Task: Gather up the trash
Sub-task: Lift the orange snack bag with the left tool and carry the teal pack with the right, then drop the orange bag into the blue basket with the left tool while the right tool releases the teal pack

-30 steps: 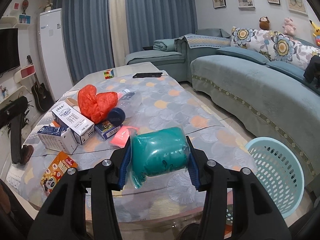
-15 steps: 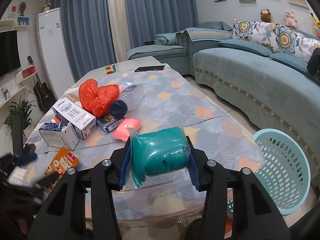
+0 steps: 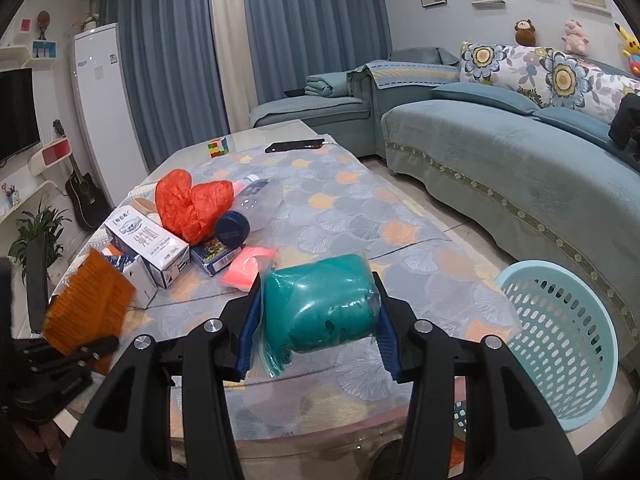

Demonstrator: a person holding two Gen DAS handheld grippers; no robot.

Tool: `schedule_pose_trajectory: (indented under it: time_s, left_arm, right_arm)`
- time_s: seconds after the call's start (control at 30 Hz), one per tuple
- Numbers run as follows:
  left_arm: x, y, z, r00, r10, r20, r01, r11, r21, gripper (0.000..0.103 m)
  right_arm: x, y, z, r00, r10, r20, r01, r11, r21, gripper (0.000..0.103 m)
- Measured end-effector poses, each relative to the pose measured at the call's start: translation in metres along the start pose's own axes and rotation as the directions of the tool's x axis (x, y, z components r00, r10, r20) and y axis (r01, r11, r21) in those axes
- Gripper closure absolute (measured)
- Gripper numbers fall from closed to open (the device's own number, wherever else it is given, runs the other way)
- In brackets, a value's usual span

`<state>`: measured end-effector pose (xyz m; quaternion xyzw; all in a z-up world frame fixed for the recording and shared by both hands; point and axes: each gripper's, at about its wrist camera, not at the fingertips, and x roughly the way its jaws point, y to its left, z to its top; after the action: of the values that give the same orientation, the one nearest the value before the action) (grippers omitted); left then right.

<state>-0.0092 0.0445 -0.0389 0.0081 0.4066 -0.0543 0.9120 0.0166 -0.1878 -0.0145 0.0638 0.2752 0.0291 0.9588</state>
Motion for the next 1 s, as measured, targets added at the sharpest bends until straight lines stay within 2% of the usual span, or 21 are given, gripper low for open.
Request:
schedule_pose_trajectory:
  time_s: [0.1,0.23,0.3,0.5,0.57,0.67,0.7,0.77,0.83,0.9,0.97,1.0]
  left_arm:
    - [-0.022,-0.004,0.004,0.995,-0.037,0.094,0.037,0.999,0.008,0.103]
    - [-0.05,-0.02,0.008,0.973,-0.054,0.226,0.037,0.996,0.075,0.103]
    - [-0.058,-0.028,0.009,0.962,-0.064,0.265,0.037,0.994,0.105,0.103]
    - [-0.059,-0.055,0.013,0.958,-0.113,0.264,0.08,0.988,0.133,0.103]
    - [-0.06,-0.063,0.015,0.954,-0.157,0.254,0.127,0.983,0.131,0.103]
    - [-0.063,-0.084,0.019,0.94,-0.247,0.236,0.214,0.964,0.156,0.103]
    - [-0.063,-0.092,0.021,0.932,-0.282,0.228,0.248,0.955,0.165,0.103]
    - [-0.066,-0.117,0.027,0.906,-0.367,0.213,0.322,0.921,0.217,0.103]
    - [-0.067,-0.15,0.035,0.88,-0.439,0.181,0.378,0.878,0.294,0.103]
    - [-0.062,-0.182,0.04,0.854,-0.499,0.143,0.425,0.83,0.36,0.103]
    - [-0.049,-0.223,0.046,0.827,-0.557,0.074,0.476,0.764,0.436,0.103]
    - [-0.043,-0.236,0.047,0.821,-0.569,0.051,0.489,0.746,0.453,0.103]
  right_arm:
    - [-0.006,-0.001,0.002,1.0,0.0,0.024,0.0,1.0,-0.001,0.058]
    - [-0.018,-0.002,0.003,0.997,-0.006,0.074,0.006,1.0,-0.003,0.058]
    - [-0.022,-0.004,0.005,0.996,-0.01,0.089,0.01,1.0,-0.004,0.058]
    - [-0.036,-0.02,0.009,0.993,-0.048,0.108,0.047,0.999,0.014,0.058]
    - [-0.043,-0.03,0.011,0.991,-0.069,0.115,0.067,0.997,0.024,0.058]
    - [-0.058,-0.054,0.017,0.984,-0.121,0.134,0.114,0.992,0.06,0.058]
    - [-0.063,-0.062,0.019,0.981,-0.136,0.139,0.127,0.989,0.075,0.058]
    - [-0.076,-0.089,0.021,0.971,-0.188,0.145,0.17,0.977,0.127,0.058]
    - [-0.091,-0.125,0.021,0.96,-0.245,0.139,0.215,0.956,0.199,0.058]
    - [-0.103,-0.158,0.021,0.949,-0.29,0.124,0.251,0.933,0.26,0.058]
    - [-0.112,-0.19,0.022,0.941,-0.32,0.109,0.273,0.909,0.314,0.058]
    - [-0.114,-0.202,0.022,0.942,-0.323,0.095,0.276,0.902,0.333,0.058]
